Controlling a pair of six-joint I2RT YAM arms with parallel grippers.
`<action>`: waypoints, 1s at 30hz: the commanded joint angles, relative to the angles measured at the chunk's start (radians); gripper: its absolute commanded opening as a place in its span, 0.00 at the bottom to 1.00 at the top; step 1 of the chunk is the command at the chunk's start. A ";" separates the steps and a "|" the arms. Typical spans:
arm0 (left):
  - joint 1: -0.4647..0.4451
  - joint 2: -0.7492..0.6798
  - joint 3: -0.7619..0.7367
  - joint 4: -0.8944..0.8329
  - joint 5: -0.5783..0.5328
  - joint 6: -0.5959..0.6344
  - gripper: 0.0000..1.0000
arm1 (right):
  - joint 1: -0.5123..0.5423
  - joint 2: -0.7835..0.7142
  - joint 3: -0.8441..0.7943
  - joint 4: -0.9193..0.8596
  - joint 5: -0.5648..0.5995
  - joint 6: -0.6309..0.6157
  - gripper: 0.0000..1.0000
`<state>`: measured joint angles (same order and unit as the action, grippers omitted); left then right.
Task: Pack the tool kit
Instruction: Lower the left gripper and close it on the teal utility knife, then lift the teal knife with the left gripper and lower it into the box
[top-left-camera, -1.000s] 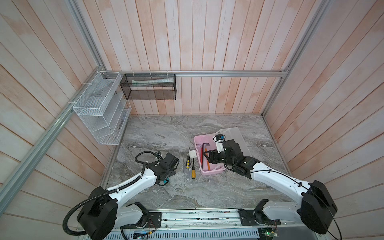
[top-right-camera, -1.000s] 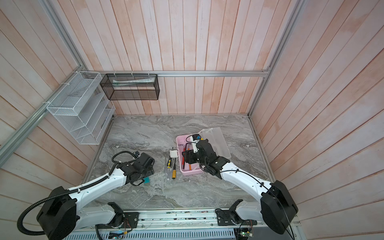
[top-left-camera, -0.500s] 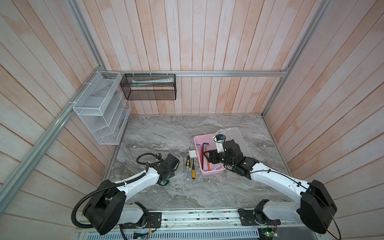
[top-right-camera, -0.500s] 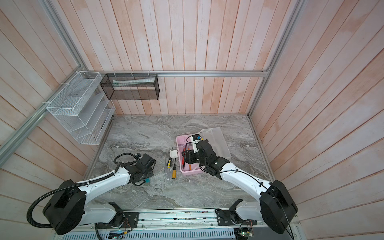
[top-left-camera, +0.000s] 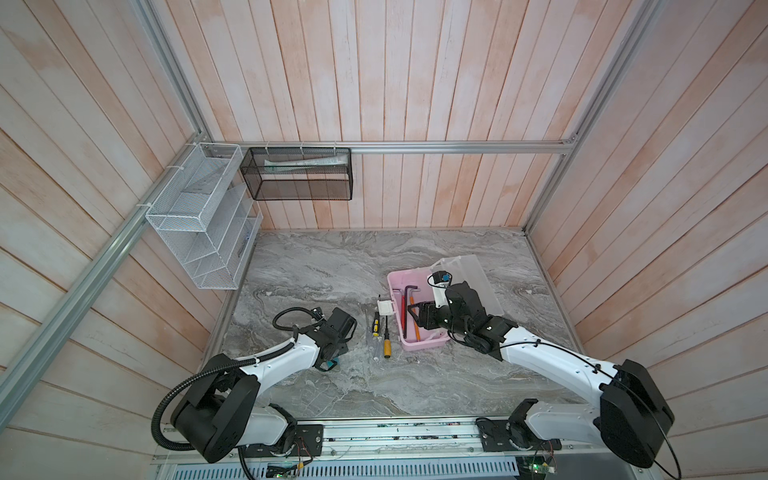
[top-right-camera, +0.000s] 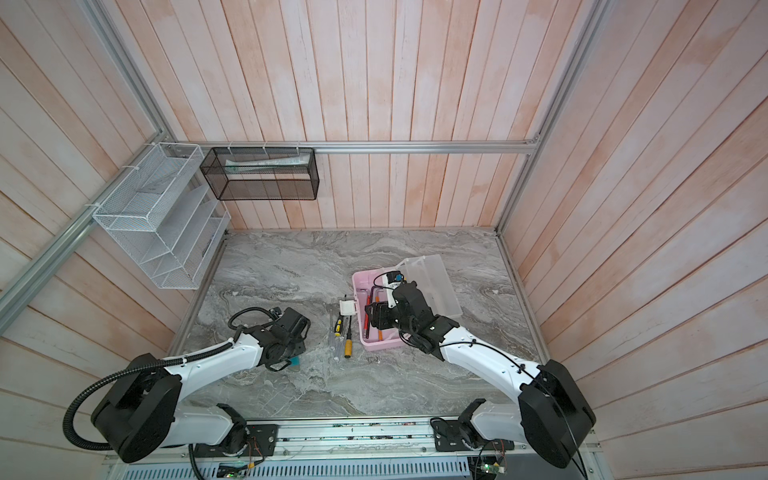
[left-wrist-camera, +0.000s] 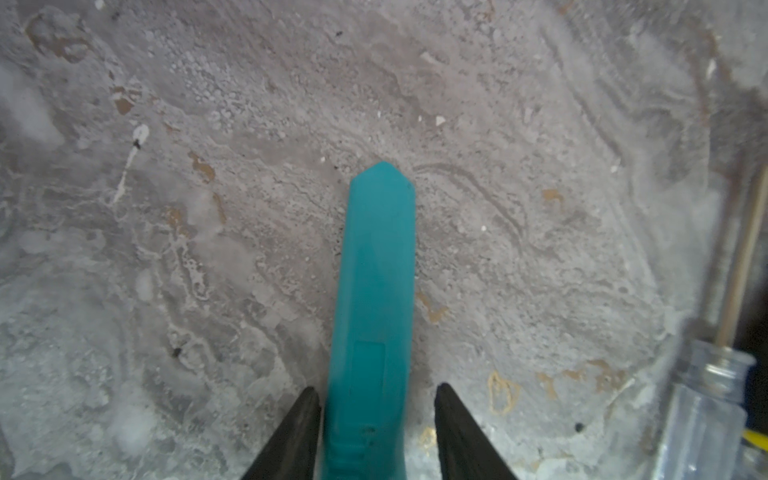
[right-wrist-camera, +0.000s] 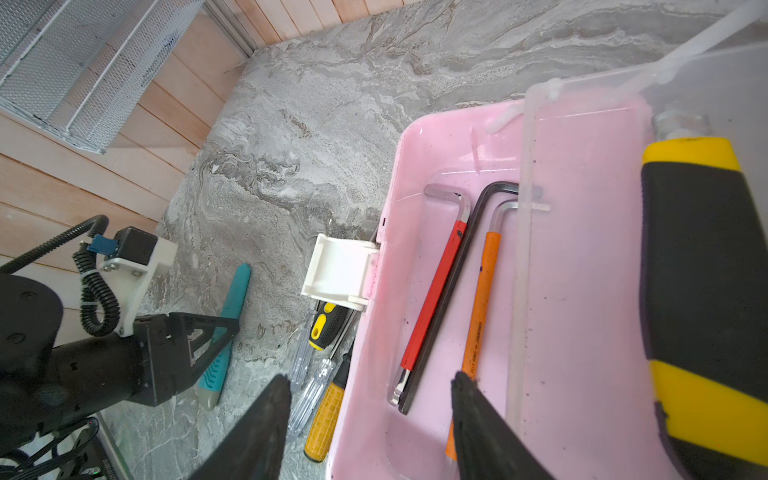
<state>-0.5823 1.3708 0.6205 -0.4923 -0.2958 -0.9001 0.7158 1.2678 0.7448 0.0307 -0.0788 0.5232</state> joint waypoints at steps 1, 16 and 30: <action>0.006 0.020 -0.011 0.026 -0.003 0.007 0.46 | 0.005 0.005 -0.007 0.015 0.016 0.000 0.61; 0.006 0.033 -0.019 0.043 0.012 0.009 0.33 | 0.004 0.026 -0.018 0.033 0.011 0.006 0.61; 0.006 -0.013 0.012 0.025 0.021 0.027 0.29 | -0.006 0.025 -0.014 0.036 0.007 0.014 0.61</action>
<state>-0.5823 1.3853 0.6170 -0.4557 -0.2821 -0.8829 0.7151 1.2915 0.7372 0.0532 -0.0792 0.5262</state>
